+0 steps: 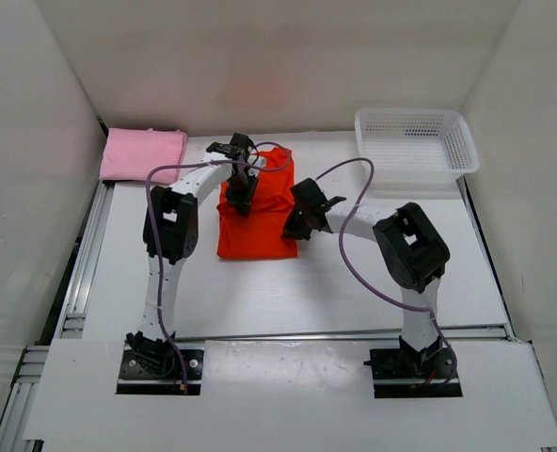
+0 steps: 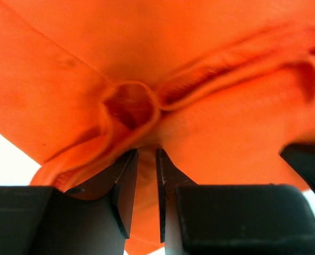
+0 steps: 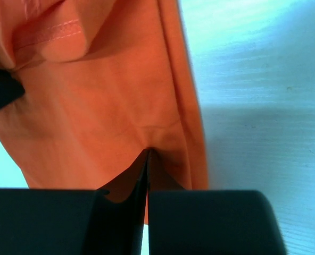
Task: Fold and stack the t-shirts
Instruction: Fold the folded rectangular tshirt in 1/3 of the way
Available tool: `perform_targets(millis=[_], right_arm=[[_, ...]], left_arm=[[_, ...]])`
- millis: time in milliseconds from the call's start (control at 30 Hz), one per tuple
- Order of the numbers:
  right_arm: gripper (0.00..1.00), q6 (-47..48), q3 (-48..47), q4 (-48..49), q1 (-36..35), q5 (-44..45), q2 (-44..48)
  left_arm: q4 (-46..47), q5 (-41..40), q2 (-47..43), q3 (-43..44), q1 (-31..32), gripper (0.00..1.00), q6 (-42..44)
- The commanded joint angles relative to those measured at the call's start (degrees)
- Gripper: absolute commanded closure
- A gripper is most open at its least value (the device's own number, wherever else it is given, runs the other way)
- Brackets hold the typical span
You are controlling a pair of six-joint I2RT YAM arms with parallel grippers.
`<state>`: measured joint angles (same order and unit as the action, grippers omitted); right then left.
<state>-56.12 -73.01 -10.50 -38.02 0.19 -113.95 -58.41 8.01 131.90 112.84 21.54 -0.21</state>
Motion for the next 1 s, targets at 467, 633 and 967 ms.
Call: perform_targets(millis=[467, 633, 967], right_arm=[[1.0, -0.84, 3.93, -0.84, -0.3, 0.69, 3.91], [1.0, 0.31, 4.46, -1.45, -0.3, 1.22, 4.44], [1.0, 10.58, -6.34, -2.23, -2.5, 4.21, 2.25]], left_arm=[[8.32, -12.23, 1.33, 7.56, -0.27, 0.5, 0.21], [8.84, -14.25, 3.1, 12.58, -1.58, 0.46, 0.21], [8.84, -11.09, -6.29, 9.95, -4.57, 0.38, 0.21]])
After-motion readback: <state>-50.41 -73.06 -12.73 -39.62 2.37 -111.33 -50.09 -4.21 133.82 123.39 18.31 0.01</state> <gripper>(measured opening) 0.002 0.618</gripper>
